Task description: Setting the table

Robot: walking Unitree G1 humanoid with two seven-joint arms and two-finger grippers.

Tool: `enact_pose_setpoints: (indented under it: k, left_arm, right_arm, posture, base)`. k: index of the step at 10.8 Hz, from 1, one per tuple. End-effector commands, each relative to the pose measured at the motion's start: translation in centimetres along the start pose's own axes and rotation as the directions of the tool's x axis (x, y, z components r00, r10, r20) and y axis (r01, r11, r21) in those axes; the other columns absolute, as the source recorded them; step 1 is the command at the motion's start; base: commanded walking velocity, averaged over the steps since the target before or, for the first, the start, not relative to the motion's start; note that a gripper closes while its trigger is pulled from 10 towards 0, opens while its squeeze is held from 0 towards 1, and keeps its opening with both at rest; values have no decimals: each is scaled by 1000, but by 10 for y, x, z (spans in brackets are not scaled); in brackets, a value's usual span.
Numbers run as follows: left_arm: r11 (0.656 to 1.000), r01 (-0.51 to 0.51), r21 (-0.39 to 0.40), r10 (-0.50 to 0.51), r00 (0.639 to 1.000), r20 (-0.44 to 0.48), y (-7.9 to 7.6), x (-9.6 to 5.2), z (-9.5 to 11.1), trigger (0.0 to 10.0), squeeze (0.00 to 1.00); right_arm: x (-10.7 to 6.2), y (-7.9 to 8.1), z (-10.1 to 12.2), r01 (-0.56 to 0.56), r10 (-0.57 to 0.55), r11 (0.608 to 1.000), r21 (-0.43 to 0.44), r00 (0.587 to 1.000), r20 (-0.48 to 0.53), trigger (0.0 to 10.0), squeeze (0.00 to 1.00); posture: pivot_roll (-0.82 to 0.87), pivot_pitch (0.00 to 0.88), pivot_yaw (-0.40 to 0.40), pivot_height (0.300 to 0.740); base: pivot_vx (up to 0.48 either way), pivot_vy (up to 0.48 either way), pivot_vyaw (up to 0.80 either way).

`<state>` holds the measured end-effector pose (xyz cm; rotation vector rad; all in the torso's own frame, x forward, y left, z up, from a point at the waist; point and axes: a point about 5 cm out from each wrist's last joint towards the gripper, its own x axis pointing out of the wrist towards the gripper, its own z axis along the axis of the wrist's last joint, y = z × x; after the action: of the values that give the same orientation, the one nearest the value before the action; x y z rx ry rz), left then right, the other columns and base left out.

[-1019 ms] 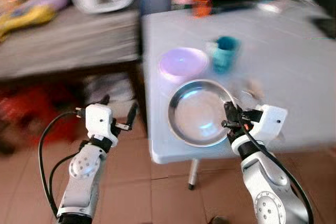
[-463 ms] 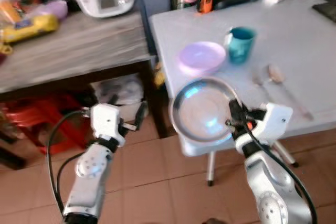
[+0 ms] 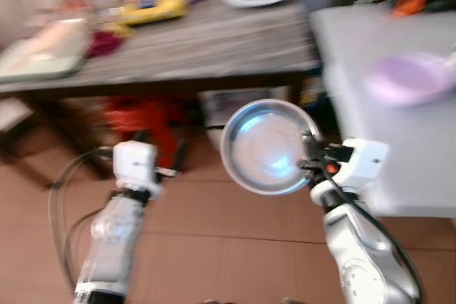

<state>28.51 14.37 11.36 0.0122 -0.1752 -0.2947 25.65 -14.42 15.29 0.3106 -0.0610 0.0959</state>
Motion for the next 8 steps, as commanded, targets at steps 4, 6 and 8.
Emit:
enact_pose_setpoints:
  k: [4,6,8]
  left_arm:
    - [1000,2,12,-2,1000,-5,4,0,0,10000,0]
    - [1000,8,8,-8,1000,-7,2,0,0,10000,0]
    - [1000,2,23,-3,1000,18,2,1,2,10000,0]
  right_arm:
    - [1,4,2,3,-3,1000,7,1000,24,10000,0]
    - [1,3,2,10,-10,1000,8,1000,24,10000,0]
    - [1,3,1,16,-16,1000,8,1000,24,10000,0]
  posture:
    - [-90,99,124,740]
    - [-90,100,123,740]
    - [-88,99,123,740]
  base:
    - [0,480,0]
    - [0,480,0]
    - [0,221,0]
